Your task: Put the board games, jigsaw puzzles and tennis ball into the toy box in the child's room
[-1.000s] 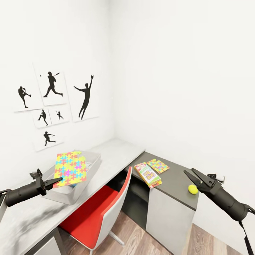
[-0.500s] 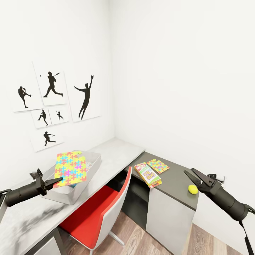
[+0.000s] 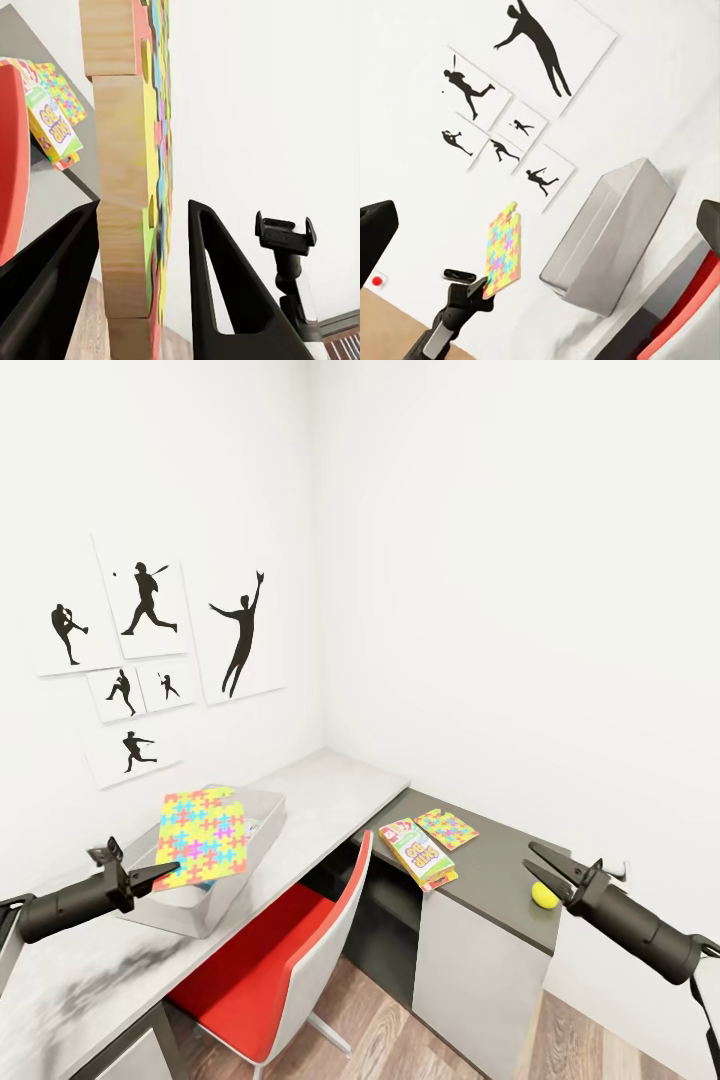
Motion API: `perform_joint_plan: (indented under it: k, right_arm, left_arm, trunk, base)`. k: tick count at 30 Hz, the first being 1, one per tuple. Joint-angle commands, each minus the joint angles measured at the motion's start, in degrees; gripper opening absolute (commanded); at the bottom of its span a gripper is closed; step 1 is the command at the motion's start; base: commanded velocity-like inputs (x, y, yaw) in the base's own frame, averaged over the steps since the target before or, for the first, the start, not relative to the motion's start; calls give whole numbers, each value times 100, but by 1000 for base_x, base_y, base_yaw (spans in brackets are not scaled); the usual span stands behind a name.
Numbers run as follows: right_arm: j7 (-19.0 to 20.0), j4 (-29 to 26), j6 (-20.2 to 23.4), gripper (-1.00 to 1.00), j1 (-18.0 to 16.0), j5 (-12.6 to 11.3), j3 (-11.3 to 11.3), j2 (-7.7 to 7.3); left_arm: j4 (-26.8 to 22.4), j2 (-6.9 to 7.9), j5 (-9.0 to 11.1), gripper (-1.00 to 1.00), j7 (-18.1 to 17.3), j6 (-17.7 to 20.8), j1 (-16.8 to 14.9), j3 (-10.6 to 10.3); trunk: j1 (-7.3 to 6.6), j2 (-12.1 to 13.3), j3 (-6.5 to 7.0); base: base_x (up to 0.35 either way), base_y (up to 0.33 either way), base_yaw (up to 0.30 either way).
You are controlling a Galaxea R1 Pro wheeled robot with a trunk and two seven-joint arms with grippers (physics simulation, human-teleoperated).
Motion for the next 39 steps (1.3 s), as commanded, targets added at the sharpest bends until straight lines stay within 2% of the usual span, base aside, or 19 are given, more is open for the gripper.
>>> perform_joint_plan:
  k: [1, 20, 31, 39]
  right_arm:
    - [25, -1, 26, 100, -6, 15, -7, 2]
    - [46, -8, -33, 100, -5, -25, -53, 39]
    - [46, -8, -34, 100, -5, -27, -45, 42]
    - [55, -8, -34, 100, -5, -28, -36, 50]
  left_arm:
    - [0, 2, -6, -100, -27, 61, -4, 1]
    - [0, 22, -13, -100, -27, 61, -4, 45]
    - [0, 22, -14, -100, -27, 61, -4, 46]
    - [0, 22, -14, -100, -27, 61, 0, 51]
  trunk:
    - [2, -8, -10]
    - [2, -8, -10]
    - [2, -8, -16]
    - [2, -8, -81]
  base:
    - [0, 0, 0]
    - [14, 0, 0]
    - [272, 0, 0]
    - [223, 1, 0]
